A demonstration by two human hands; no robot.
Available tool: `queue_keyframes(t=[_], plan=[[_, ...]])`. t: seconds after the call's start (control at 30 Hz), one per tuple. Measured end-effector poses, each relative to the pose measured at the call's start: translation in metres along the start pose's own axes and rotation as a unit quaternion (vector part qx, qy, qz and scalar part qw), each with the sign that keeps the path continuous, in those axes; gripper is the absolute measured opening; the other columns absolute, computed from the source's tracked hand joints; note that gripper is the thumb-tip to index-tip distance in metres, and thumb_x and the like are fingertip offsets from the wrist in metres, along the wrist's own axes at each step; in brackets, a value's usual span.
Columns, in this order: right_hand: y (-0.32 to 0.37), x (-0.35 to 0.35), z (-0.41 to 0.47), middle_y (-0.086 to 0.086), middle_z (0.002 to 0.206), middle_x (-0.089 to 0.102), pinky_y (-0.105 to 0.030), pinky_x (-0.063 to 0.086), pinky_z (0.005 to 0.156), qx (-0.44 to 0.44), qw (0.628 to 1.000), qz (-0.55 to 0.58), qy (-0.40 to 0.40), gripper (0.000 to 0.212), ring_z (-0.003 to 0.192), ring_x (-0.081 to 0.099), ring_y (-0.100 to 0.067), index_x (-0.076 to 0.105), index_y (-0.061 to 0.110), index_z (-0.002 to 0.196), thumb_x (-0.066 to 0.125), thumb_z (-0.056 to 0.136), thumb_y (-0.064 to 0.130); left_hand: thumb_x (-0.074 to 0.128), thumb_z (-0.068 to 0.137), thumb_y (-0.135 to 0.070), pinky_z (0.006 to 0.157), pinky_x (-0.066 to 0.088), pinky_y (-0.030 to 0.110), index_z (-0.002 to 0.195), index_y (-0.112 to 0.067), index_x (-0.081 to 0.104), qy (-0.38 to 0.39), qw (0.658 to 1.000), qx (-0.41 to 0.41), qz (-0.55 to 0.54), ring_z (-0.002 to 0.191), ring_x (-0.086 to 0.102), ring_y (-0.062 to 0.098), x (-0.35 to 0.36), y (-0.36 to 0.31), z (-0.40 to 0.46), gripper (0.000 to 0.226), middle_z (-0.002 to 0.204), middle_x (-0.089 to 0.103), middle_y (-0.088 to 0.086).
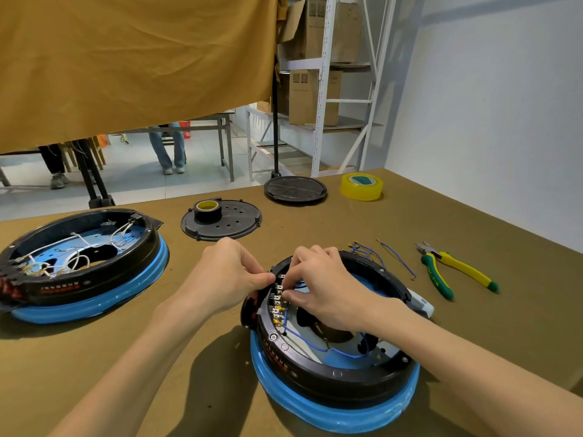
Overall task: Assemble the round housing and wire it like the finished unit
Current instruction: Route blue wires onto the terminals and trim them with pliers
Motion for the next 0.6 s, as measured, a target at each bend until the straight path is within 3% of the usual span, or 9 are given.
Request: queue_keyframes(t=[0.33,0.5,0.6], plan=[[-0.007,0.003,-0.002,0.004,0.098,0.054,-0.034,0.036,0.091,0.025,0.995,0.094,-0.005,0.013,0.098,0.048,-0.013,0.078,0.023,0.097,0.070,0.095,0.033,0.081,0.084,-0.041,0.061,0.058,0.026,0.072,-0.030,0.080,0.002,1.000,0.007,0.011,0.066,0.070,0.003,-0.002,0.000,0.001,0.016,0.062,0.073,-0.012],[-0.010,-0.001,-0.006,0.010,0.092,0.055,-0.031,0.038,0.086,0.035,0.991,0.123,-0.027,0.014,0.092,0.050,-0.009,0.080,0.025,0.094,0.075,0.091,0.037,0.083,0.081,-0.042,0.051,0.048,0.017,0.069,-0.029,0.079,0.021,1.000,-0.001,-0.006,0.058,0.068,-0.005,0.000,0.003,0.005,0.019,0.060,0.072,-0.013],[-0.007,0.000,-0.003,0.007,0.092,0.056,-0.034,0.040,0.089,0.025,0.993,0.114,-0.025,0.012,0.093,0.051,-0.012,0.079,0.023,0.090,0.074,0.093,0.033,0.083,0.080,-0.041,0.057,0.053,0.022,0.069,-0.028,0.079,0.025,1.000,0.002,-0.018,0.060,0.069,-0.004,0.001,0.003,0.005,0.018,0.061,0.073,-0.012]])
Point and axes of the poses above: each hand's wrist, its own z-axis towards the middle knuckle, its own x-axis out of the palm, y = z × x, the point moved 8 cm from there along z, towards the middle knuckle
